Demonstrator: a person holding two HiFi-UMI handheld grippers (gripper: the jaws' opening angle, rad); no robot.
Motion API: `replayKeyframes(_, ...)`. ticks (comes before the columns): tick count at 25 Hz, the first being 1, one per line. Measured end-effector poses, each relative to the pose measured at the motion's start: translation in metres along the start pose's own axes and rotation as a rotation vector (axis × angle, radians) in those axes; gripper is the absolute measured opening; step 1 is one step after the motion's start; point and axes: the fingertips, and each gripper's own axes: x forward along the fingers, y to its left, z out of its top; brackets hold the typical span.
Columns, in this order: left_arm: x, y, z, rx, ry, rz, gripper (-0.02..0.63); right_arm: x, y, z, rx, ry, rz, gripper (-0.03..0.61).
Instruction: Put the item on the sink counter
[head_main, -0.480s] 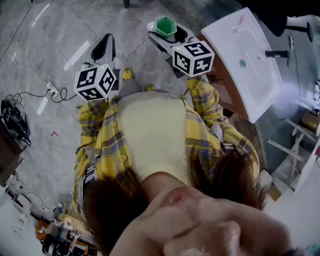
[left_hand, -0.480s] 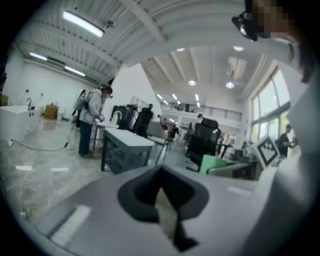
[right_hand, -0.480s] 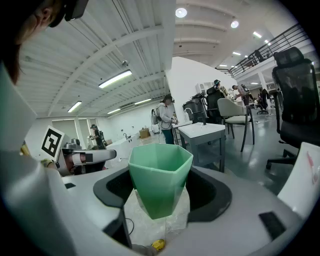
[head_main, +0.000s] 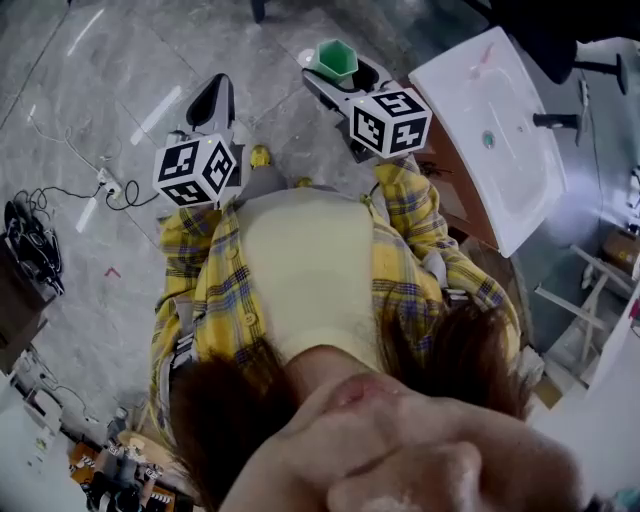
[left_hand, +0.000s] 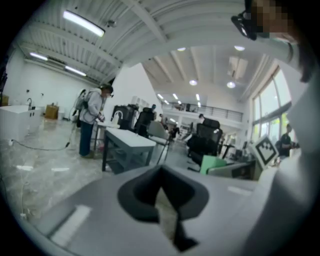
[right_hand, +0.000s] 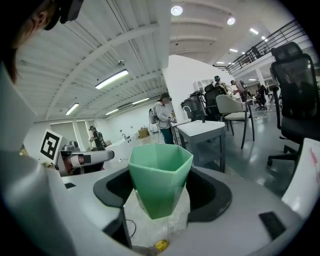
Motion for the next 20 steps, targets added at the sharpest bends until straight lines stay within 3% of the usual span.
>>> replayKeyframes(20, 0.040, 0.109, 0.033, -0.024, 0.009, -0.016, -0.005, 0.117, 0.018, 0.044, -0.016, 0.036, -0.002, 0.327)
